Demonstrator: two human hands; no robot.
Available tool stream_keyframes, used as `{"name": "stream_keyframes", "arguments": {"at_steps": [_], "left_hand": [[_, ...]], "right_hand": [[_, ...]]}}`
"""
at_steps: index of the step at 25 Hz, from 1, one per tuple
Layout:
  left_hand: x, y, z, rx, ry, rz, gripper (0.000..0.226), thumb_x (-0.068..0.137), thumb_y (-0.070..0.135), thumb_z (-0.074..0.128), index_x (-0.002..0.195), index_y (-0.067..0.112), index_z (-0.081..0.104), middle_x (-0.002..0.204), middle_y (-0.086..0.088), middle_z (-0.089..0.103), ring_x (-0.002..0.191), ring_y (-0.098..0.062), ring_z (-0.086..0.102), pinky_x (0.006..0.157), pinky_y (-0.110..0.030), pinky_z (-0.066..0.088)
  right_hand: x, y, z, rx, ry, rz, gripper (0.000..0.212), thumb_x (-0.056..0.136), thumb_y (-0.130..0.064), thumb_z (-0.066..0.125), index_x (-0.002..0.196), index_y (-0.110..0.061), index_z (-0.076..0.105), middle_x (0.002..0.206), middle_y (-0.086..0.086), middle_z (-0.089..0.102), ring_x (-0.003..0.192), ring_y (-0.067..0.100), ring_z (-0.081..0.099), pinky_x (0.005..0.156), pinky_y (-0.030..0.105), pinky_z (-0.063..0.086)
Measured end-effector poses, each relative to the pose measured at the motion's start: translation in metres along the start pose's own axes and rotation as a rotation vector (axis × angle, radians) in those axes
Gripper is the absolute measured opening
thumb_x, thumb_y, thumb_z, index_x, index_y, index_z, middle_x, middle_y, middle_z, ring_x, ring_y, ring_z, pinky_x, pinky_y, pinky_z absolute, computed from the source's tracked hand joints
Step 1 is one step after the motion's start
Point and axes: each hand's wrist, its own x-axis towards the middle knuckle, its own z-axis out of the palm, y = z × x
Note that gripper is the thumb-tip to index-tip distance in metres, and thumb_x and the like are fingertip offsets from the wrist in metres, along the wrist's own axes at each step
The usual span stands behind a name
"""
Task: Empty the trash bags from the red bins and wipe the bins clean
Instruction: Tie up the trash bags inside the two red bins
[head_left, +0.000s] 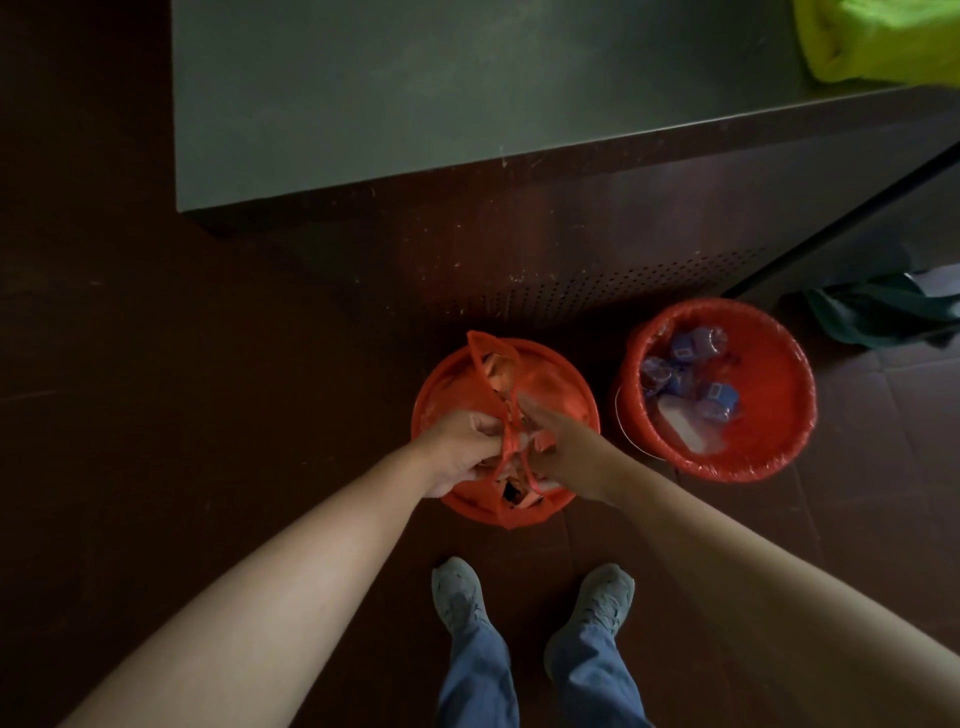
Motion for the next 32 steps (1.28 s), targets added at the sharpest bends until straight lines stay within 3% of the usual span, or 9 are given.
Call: {"name": "stream_keyframes", "arguments": {"at_steps": [4, 7, 9, 12, 16, 23, 25, 29, 32], "left_hand": [[0.000, 0.005, 0.001, -0.025, 0.019, 0.008, 0.023, 0.070, 0.035, 0.087, 0.085, 0.019, 0.078, 0.082, -0.002, 0.074, 0.075, -0.010, 0.071, 0.073, -0.031, 0.056], [0.000, 0.008, -0.003, 0.052, 0.097, 0.019, 0.016, 0.080, 0.023, 0.084, 0.072, 0.022, 0.070, 0.070, 0.001, 0.066, 0.068, -0.010, 0.065, 0.072, -0.029, 0.057], [0.002, 0.009, -0.009, 0.157, 0.190, 0.039, 0.026, 0.082, 0.017, 0.079, 0.064, 0.024, 0.062, 0.059, 0.006, 0.060, 0.060, -0.008, 0.060, 0.067, -0.026, 0.058], [0.006, 0.011, -0.026, 0.412, 0.437, 0.089, 0.023, 0.081, 0.022, 0.074, 0.065, 0.020, 0.058, 0.057, 0.010, 0.060, 0.059, -0.010, 0.060, 0.051, -0.022, 0.048], [0.017, 0.007, -0.045, 0.699, 0.678, -0.007, 0.019, 0.082, 0.036, 0.070, 0.075, 0.021, 0.062, 0.081, 0.001, 0.069, 0.077, -0.019, 0.067, 0.068, -0.032, 0.057], [0.055, -0.025, -0.061, 0.732, 0.828, -0.113, 0.022, 0.083, 0.043, 0.067, 0.092, 0.023, 0.065, 0.098, -0.004, 0.067, 0.091, -0.029, 0.066, 0.069, -0.038, 0.054], [0.069, -0.037, -0.069, 0.684, 0.852, -0.100, 0.016, 0.083, 0.042, 0.068, 0.089, 0.028, 0.063, 0.098, 0.000, 0.065, 0.091, -0.025, 0.064, 0.067, -0.036, 0.051], [0.099, -0.067, -0.084, 0.557, 0.875, -0.125, 0.014, 0.084, 0.047, 0.067, 0.088, 0.034, 0.063, 0.101, 0.003, 0.067, 0.094, -0.023, 0.065, 0.078, -0.040, 0.057], [0.113, -0.086, -0.088, 0.408, 0.889, -0.143, 0.016, 0.088, 0.048, 0.064, 0.093, 0.033, 0.068, 0.104, -0.001, 0.071, 0.094, -0.025, 0.068, 0.083, -0.042, 0.059]], "right_hand": [[0.012, -0.003, 0.005, 0.082, -0.087, 0.070, 0.064, 0.092, 0.006, 0.056, 0.140, -0.036, 0.050, 0.109, 0.003, 0.071, 0.089, 0.018, 0.075, 0.072, 0.035, 0.063], [0.020, -0.003, 0.005, -0.059, 0.017, 0.077, 0.025, 0.092, -0.001, 0.062, 0.104, -0.023, 0.063, 0.095, 0.006, 0.070, 0.072, 0.014, 0.073, 0.066, 0.036, 0.063], [0.022, 0.002, 0.003, -0.293, 0.117, 0.034, 0.006, 0.095, -0.019, 0.064, 0.101, -0.019, 0.066, 0.094, 0.002, 0.069, 0.075, 0.014, 0.068, 0.072, 0.037, 0.060], [0.020, 0.012, -0.006, -0.478, 0.277, 0.051, 0.023, 0.096, -0.039, 0.060, 0.111, -0.026, 0.070, 0.096, -0.008, 0.067, 0.086, 0.015, 0.064, 0.070, 0.033, 0.052], [0.021, 0.038, -0.018, -0.499, 0.446, 0.232, 0.016, 0.091, -0.038, 0.057, 0.079, -0.028, 0.063, 0.086, -0.005, 0.058, 0.080, 0.021, 0.060, 0.061, 0.030, 0.040], [0.049, 0.086, -0.025, 0.150, 0.761, 0.544, 0.033, 0.091, -0.031, 0.063, 0.064, -0.010, 0.064, 0.064, 0.006, 0.064, 0.071, 0.030, 0.063, 0.061, 0.034, 0.048], [0.057, 0.104, -0.026, 0.431, 0.842, 0.637, 0.023, 0.089, -0.020, 0.061, 0.070, -0.006, 0.064, 0.070, 0.014, 0.064, 0.065, 0.031, 0.062, 0.062, 0.042, 0.054], [0.071, 0.133, -0.018, 0.923, 0.995, 0.798, 0.010, 0.087, 0.001, 0.049, 0.084, 0.000, 0.058, 0.073, 0.013, 0.061, 0.050, 0.020, 0.059, 0.047, 0.030, 0.049], [0.080, 0.144, -0.020, 1.120, 0.897, 0.777, 0.017, 0.095, 0.002, 0.043, 0.100, 0.000, 0.059, 0.079, 0.008, 0.057, 0.053, 0.017, 0.061, 0.043, 0.024, 0.050]]}}
